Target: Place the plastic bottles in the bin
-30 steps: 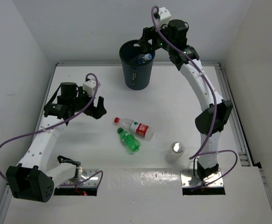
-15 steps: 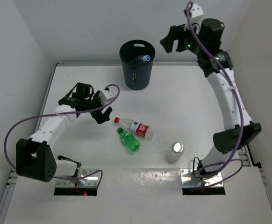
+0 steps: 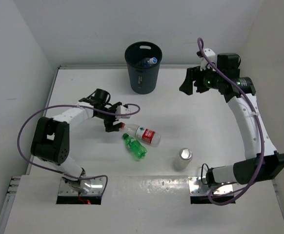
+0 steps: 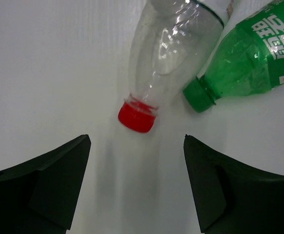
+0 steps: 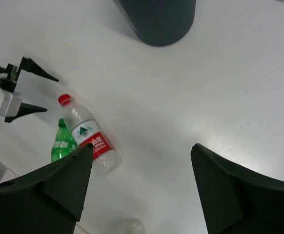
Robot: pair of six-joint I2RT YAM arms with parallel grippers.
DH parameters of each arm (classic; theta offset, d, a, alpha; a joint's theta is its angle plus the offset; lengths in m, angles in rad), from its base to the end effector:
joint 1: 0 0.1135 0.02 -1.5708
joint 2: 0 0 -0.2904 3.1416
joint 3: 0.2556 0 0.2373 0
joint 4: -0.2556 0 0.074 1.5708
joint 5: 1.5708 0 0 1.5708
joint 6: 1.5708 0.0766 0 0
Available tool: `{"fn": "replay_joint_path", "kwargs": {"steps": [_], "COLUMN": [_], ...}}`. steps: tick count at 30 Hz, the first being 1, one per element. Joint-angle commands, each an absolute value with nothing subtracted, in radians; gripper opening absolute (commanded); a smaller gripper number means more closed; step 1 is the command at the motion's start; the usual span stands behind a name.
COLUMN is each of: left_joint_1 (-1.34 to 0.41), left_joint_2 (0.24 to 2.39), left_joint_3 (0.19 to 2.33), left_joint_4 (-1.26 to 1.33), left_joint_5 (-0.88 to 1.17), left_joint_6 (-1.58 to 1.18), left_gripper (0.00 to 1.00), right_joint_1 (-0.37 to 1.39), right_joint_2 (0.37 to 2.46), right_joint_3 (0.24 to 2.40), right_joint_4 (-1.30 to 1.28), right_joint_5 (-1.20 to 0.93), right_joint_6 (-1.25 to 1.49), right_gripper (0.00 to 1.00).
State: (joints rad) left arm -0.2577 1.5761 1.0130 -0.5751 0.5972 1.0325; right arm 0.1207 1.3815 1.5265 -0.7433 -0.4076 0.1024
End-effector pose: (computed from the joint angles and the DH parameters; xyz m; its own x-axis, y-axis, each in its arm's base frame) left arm 0.2842 -0.1195 0.2074 -0.0734 0.7536 -0.6533 0.9787 0.1805 0.0982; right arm 0.2973 0.0666 0.4100 -0.6007 0.0217 -0.7991 -0.3763 0.8743 0.3066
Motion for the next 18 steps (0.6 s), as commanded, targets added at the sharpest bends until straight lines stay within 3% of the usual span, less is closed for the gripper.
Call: {"fn": "replay_joint_path", "kwargs": {"steps": [1, 7, 18], "left_joint_1": [-0.32, -0.36, -0.37], "left_joint_2": [1.617, 1.675, 1.733], "left_joint_3": [1.058, 1.058, 1.057], "left_joint_4": [-0.549, -0.506, -0.506], "left_joint_5": [0.652, 0.634, 0.56], "left_joint_6": [1.161, 1.17, 1.189], "left_gripper": [0.84, 0.82, 0.41], "right_joint_1": [0.094, 0.054, 0.049], "right_joint_2": [1.322, 1.304, 1.302], "right_joint_3": [1.526, 1.505, 1.499], "right_joint_4": [-0.822, -0.888, -0.913], "right_joint_5": [-0.416, -0.414, -0.41], "right_joint_6": [0.048, 0.028, 0.011], "right_gripper": [0.8, 0.8, 0.8]}}
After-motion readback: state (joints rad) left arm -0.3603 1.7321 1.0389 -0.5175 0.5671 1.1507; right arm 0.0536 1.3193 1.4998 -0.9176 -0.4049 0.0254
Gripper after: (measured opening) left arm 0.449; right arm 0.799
